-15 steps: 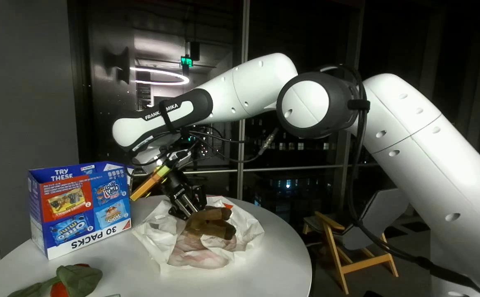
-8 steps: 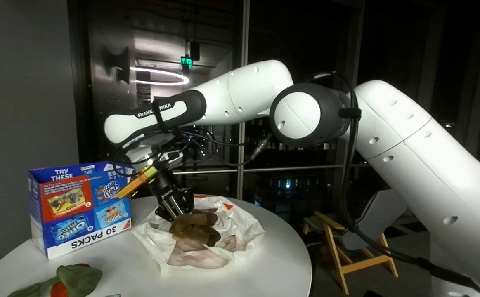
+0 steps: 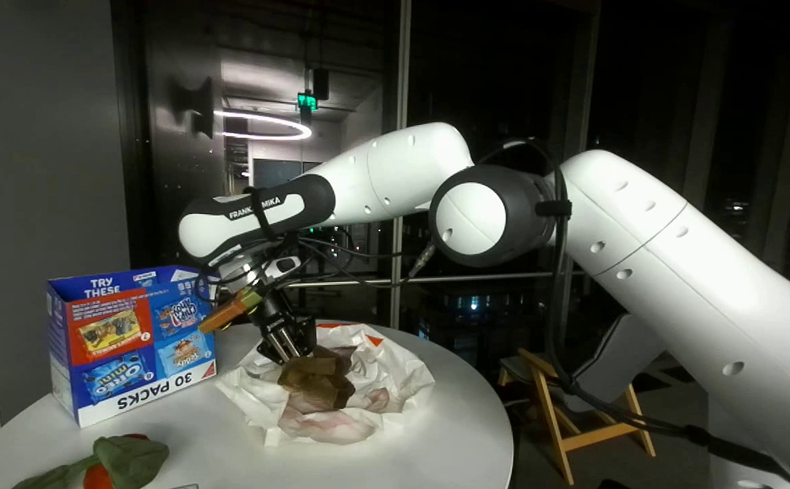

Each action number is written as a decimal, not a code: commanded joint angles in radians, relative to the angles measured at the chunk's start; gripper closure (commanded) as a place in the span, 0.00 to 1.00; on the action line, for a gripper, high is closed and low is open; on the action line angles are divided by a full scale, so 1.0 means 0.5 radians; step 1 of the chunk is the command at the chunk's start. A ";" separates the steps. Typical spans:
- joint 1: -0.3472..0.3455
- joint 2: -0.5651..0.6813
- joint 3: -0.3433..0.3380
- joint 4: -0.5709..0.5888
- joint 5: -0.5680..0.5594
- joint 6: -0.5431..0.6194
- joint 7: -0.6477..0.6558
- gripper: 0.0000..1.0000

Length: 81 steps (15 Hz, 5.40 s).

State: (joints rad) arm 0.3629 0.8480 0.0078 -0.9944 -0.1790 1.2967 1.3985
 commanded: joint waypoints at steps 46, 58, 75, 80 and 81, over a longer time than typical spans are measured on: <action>0.344 -0.468 0.395 -0.839 -0.130 0.814 -1.103 0.00; 0.494 -0.178 0.326 -0.473 -0.499 1.538 -1.853 0.00; 0.541 -0.006 0.316 -0.081 -0.072 0.809 -2.172 0.89; 0.558 -0.264 0.218 -0.335 -0.169 0.895 -1.741 0.88; 0.545 -0.337 0.195 -0.414 -0.182 0.916 -1.657 0.88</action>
State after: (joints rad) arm 0.6406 0.8027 0.1403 -1.0706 -0.2527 1.7244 0.4515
